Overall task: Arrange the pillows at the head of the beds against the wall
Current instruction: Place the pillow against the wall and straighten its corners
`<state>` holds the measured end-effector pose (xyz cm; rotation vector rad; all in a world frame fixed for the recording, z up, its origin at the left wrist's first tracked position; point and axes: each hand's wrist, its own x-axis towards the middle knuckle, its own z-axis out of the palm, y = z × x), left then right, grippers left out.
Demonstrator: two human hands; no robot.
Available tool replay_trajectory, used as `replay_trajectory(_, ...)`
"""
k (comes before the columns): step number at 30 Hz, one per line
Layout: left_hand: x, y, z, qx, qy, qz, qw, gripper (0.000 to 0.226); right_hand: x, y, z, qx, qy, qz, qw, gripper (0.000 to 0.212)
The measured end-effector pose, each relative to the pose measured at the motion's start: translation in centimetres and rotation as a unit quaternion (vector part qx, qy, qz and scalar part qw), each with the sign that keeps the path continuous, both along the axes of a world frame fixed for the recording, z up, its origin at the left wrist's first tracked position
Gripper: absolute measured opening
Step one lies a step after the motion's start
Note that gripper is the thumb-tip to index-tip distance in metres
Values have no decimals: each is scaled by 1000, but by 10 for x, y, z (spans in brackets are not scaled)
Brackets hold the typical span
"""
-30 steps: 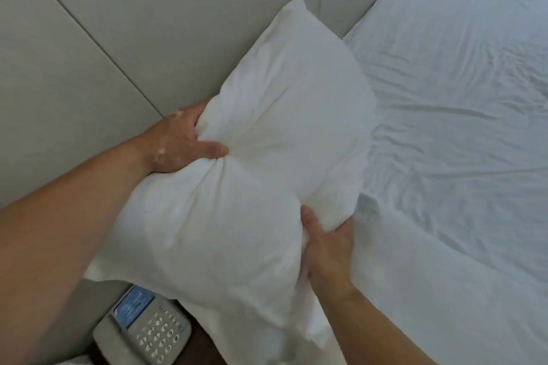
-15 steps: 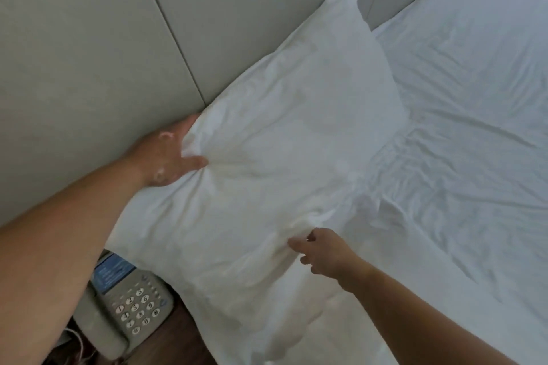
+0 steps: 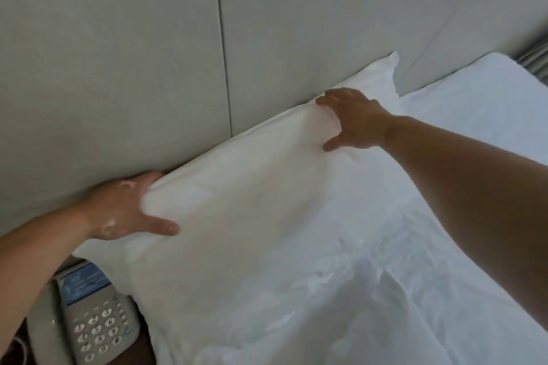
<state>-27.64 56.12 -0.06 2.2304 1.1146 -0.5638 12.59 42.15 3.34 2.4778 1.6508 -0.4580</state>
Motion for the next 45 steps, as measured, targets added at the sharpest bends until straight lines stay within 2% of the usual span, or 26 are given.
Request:
replay_trajectory(2,-7,0,-5,2,4,10,1000,169,5,21,-1,-56,-32,31,997,125)
replay_trajectory(4,-13,-1,-5,6,10,22,1000,164,8,32,-6,-96,-46,38,994,128)
replay_trajectory(5,-15,-3,-5,11,14,31,999,156,9,35,-12,-108,-47,32,993,126)
replay_trajectory(9,-27,-16,-25,64,-7,84,994,91,-3,29,-41,-150,-87,21,985,116)
replay_trajectory(12,-33,-32,-36,68,-36,131,988,73,-15,18,-54,-128,-100,28,986,95)
replay_trajectory(16,-30,-37,-21,92,-50,143,984,67,-9,7,-41,-41,-81,4,996,59)
replay_trajectory(22,-23,-38,31,142,-61,92,984,61,3,-16,16,22,-3,-53,998,31)
replay_trajectory(26,-23,-32,65,201,-55,68,976,60,0,-21,44,55,28,-79,995,35)
replay_trajectory(30,-28,-27,80,250,-59,70,964,61,-2,-15,54,95,-3,-83,992,52)
replay_trajectory(33,-26,-33,69,267,-72,71,958,60,3,-16,34,103,-20,-79,991,62)
replay_trajectory(35,-22,-36,60,268,-80,80,957,62,5,-20,12,80,-13,-70,994,72)
replay_trajectory(38,-18,-30,50,254,-45,71,963,71,4,-15,-6,-7,-31,-55,998,93)
replay_trajectory(39,-17,-28,48,252,-31,67,965,71,5,-10,-6,-15,-31,-49,998,91)
replay_trajectory(43,-14,-23,53,244,-53,80,965,51,7,7,16,30,-18,-27,999,54)
replay_trajectory(45,-12,-21,61,253,-65,69,963,47,9,8,28,58,-12,-23,998,52)
